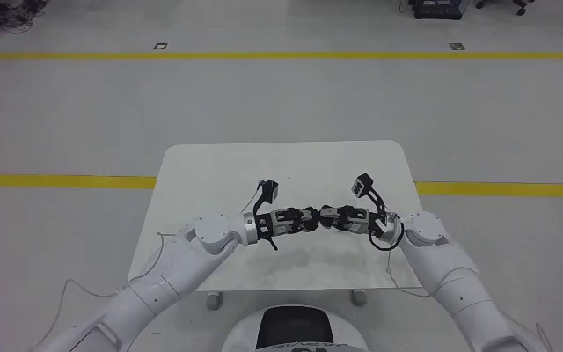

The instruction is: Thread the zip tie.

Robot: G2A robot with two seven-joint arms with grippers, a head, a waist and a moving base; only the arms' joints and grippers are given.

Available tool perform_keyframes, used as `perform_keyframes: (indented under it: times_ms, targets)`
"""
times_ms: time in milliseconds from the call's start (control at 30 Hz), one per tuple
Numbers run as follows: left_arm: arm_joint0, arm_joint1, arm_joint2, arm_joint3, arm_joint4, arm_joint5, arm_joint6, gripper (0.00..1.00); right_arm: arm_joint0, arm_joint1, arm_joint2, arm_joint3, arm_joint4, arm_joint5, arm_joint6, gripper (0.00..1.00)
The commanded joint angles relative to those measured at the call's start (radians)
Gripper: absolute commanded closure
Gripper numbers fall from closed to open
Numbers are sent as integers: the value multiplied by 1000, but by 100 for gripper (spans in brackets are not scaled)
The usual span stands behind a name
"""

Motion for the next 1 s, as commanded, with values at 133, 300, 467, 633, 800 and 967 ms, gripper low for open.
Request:
perform_keyframes:
  times_ms: [133, 300, 467, 633, 800, 967]
  targets:
    - [2, -3, -4, 1, 3, 2, -3, 100, 0, 0, 1, 0, 1, 0, 0, 100]
    - [3, -5, -7, 2, 6, 4, -5, 100, -3, 1, 3, -2, 3, -2, 1, 100]
    - [5, -7, -10, 2, 10, 5, -7, 100, -5, 2, 5, -3, 6, -3, 3, 100]
    - [9, -9, -16, 3, 31, -17, 5, 100, -10, 3, 17, 0, 24, 2, -9, 0]
    - [13, -8, -22, 2, 82, -64, 23, 100, -18, 4, 33, 0, 49, -3, -36, 0]
    - [20, -7, -30, -34, 156, -76, 88, 100, -21, 3, 38, -1, 57, 2, -57, 0]
